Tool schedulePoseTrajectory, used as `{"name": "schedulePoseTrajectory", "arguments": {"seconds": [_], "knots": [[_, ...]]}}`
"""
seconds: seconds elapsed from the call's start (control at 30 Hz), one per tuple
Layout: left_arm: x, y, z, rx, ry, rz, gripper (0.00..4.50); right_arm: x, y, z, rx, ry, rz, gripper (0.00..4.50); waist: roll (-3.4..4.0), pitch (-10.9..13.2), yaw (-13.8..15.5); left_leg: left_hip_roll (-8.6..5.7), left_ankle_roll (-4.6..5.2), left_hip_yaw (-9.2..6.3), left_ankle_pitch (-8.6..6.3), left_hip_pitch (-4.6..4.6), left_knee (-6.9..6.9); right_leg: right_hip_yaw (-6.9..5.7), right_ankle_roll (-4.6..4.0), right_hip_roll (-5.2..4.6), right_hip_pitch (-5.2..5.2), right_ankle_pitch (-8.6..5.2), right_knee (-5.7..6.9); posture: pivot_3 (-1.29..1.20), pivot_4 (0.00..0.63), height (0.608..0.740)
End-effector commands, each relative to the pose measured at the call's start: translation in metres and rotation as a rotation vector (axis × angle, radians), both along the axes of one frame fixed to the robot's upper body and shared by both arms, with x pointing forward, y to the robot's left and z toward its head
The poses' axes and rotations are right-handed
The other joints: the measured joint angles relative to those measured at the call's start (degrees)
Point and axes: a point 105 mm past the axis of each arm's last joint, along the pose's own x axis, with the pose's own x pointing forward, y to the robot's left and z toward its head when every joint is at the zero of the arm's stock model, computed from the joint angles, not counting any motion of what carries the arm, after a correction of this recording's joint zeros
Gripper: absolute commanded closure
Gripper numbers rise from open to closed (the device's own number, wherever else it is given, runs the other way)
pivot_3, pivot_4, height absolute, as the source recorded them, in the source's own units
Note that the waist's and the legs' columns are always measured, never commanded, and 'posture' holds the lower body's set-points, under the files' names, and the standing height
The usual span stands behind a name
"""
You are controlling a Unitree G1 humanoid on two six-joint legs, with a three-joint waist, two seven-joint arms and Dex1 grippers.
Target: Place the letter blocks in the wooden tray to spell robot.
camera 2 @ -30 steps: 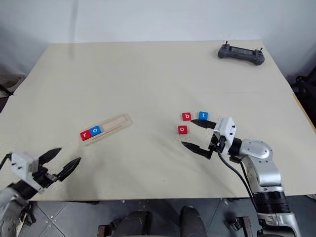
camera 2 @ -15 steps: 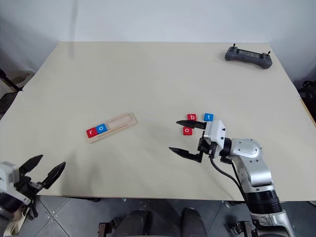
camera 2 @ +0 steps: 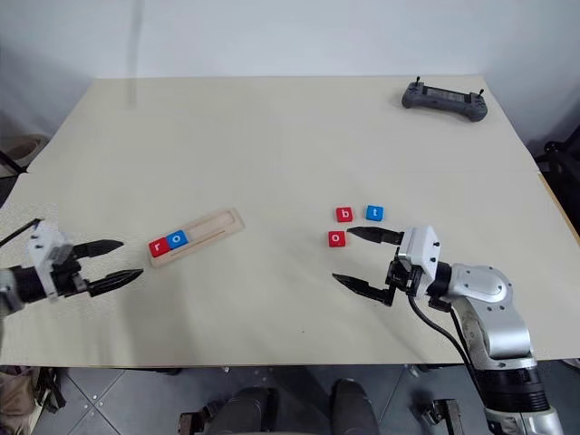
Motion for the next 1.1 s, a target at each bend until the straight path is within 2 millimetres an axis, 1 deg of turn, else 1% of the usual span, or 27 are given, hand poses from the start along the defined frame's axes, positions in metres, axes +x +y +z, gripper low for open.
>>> {"name": "schedulePoseTrajectory", "arguments": {"seconds": [0.03, 0.2, 0.4, 0.53, 0.63, 0.9, 0.93, 1.03, 1.1], "knots": [[0.008, 0.003, -0.003, 0.052, 0.007, -0.024, 0.04, -0.007, 0.000, 0.011, 0.015, -0.039, -0.008, 0.00, -0.01, 0.00, -0.10, -0.15, 0.00, 0.02, 0.00, 0.00, 0.02, -0.03, 0.00, -0.02, -0.04, 0.00, 0.09, 0.00, 0.150, 0.740], [0.021, -0.007, -0.011, 0.067, 0.026, -0.064, 0.04, -0.010, 0.002, 0.012, 0.029, -0.036, -0.032, 0.00, -0.01, 0.00, 0.05, -0.26, 0.00, 0.02, 0.00, 0.00, 0.11, -0.10, 0.00, -0.06, -0.05, 0.00, 0.20, 0.00, 0.150, 0.740], [0.027, -0.021, -0.021, 0.061, 0.055, -0.116, 0.04, -0.009, 0.003, 0.014, 0.038, -0.039, -0.044, 0.00, -0.02, -0.01, 0.39, -0.33, 0.03, -0.06, -0.01, 0.00, 0.24, -0.10, 0.00, -0.14, -0.04, 0.00, 0.44, 0.00, 0.150, 0.740], [0.034, -0.025, -0.023, 0.052, 0.037, -0.100, 0.04, -0.007, 0.005, 0.016, 0.041, -0.043, -0.043, 0.00, -0.01, -0.01, 0.76, -0.35, 0.08, -0.18, -0.02, 0.00, 0.33, -0.12, 0.00, -0.19, 0.02, 0.00, 0.50, 0.00, 0.150, 0.740], [0.033, -0.033, -0.027, 0.044, 0.060, -0.140, 0.04, -0.004, 0.005, 0.018, 0.044, -0.047, -0.039, 0.00, -0.01, -0.01, 1.10, -0.38, 0.09, -0.19, -0.02, 0.00, 0.38, -0.13, 0.00, -0.19, 0.04, 0.00, 0.52, 0.00, 0.150, 0.740], [0.032, -0.035, -0.033, 0.055, 0.101, -0.164, 0.04, -0.004, 0.006, 0.019, 0.048, -0.053, -0.040, 0.00, -0.01, -0.02, 1.24, -0.41, 0.17, -0.18, -0.07, 0.00, 0.48, -0.12, 0.00, -0.19, 0.06, 0.00, 0.58, 0.00, 0.150, 0.740], [0.031, -0.035, -0.034, 0.055, 0.102, -0.165, 0.44, -0.004, 0.006, 0.019, 0.049, -0.054, -0.042, 0.00, -0.01, -0.02, 1.24, -0.41, 0.17, -0.18, -0.07, 0.00, 0.48, -0.13, 0.00, -0.18, 0.06, 0.00, 0.58, 0.00, 0.150, 0.740], [0.032, -0.036, -0.035, 0.059, 0.106, -0.166, 1.09, -0.004, 0.006, 0.019, 0.052, -0.054, -0.046, 0.00, -0.01, -0.02, 1.24, -0.41, 0.18, -0.18, -0.07, 0.00, 0.48, -0.12, 0.00, -0.19, 0.06, 0.00, 0.59, 0.00, 0.150, 0.740], [0.031, -0.037, -0.035, 0.058, 0.104, -0.174, 1.09, -0.004, 0.006, 0.019, 0.053, -0.055, -0.048, 0.00, -0.01, -0.02, 1.24, -0.41, 0.18, -0.18, -0.07, 0.00, 0.49, -0.12, 0.00, -0.19, 0.06, 0.00, 0.59, 0.00, 0.150, 0.740]]}}
